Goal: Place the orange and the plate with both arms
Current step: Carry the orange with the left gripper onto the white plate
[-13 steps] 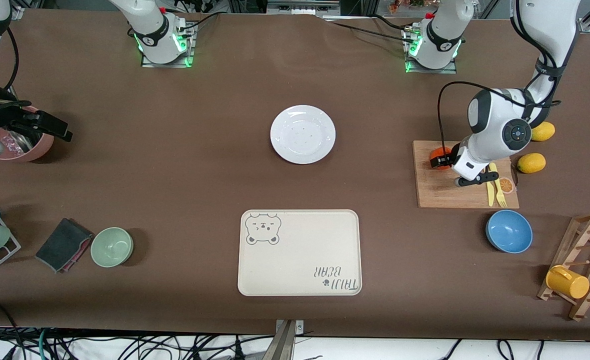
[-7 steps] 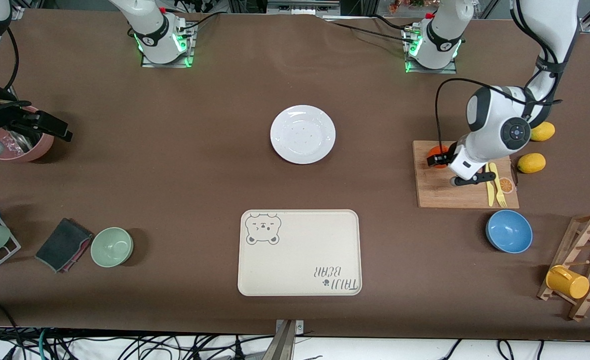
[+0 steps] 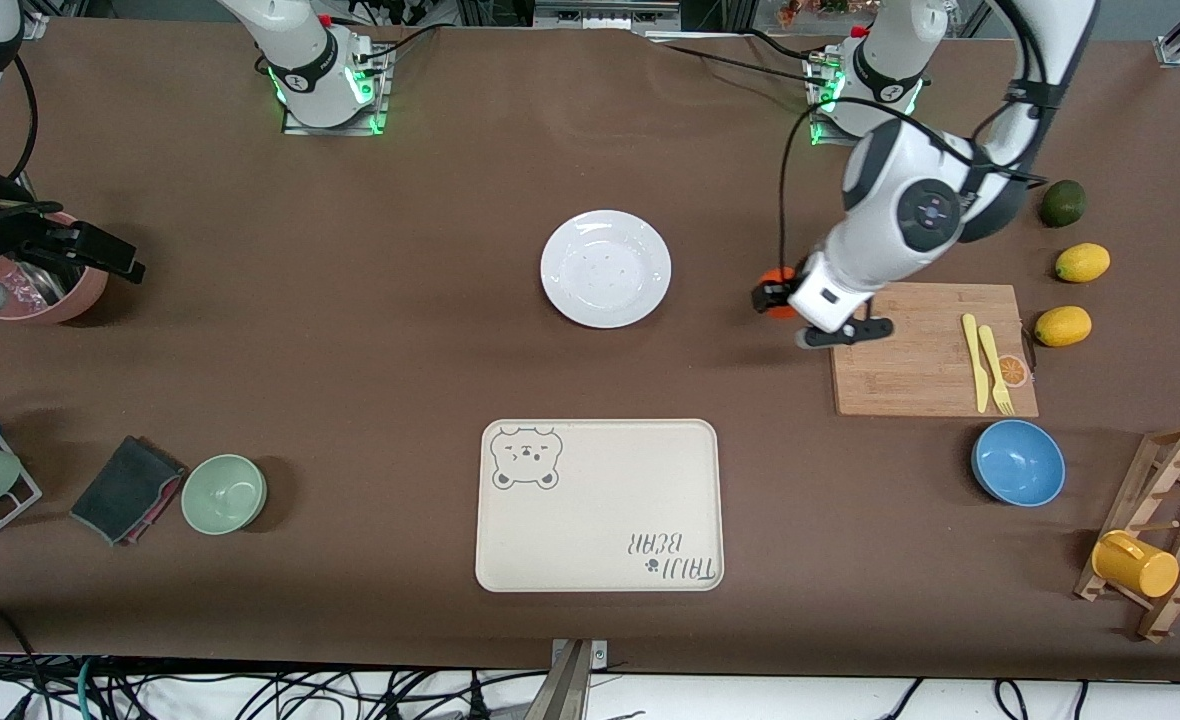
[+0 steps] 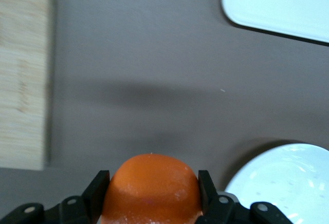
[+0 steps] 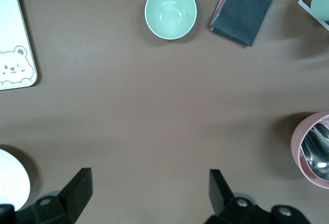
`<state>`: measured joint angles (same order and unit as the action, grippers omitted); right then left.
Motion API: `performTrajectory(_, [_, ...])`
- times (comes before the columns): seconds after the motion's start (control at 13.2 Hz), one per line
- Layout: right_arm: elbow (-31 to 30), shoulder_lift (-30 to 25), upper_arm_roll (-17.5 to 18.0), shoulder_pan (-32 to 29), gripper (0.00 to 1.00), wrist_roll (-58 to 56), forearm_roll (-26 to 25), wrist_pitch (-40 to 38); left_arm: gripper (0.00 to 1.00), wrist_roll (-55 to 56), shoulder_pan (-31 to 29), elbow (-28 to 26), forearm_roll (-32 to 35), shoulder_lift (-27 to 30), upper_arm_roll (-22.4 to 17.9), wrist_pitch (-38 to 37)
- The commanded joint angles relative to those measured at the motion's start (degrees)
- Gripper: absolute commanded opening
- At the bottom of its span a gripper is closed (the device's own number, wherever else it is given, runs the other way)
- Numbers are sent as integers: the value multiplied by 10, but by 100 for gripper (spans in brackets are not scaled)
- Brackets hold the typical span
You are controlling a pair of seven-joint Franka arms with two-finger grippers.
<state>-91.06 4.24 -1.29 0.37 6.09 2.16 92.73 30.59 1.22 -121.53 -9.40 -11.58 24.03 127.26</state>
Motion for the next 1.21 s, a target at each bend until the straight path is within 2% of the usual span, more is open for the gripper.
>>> performTrajectory(0.0, [1,-2,0,-1,100,1,8,-5,0,105,15,68,-10,-61,55,-10])
performTrajectory(0.23, [0,-2,0,-1,100,1,8,-6,2,188,95,115,-5,-130,59,24])
performTrajectory(0.38, [0,-2,0,-1,100,1,9,-6,2,234,141,114,-3,-164,56,100])
performTrajectory(0.53, [-1,-2,0,-1,100,1,9,-6,2,237,153,131,5,-190,48,114])
performTrajectory(0.68, [-2,-2,0,-1,100,2,9,-6,3,243,155,140,50,-212,48,116])
performTrajectory(0.91, [-5,4,0,-1,100,2,9,-11,20,256,154,138,61,-223,47,127])
performTrajectory(1.14, [-4,16,2,10,100,-9,7,-13,21,287,173,134,61,-233,47,128])
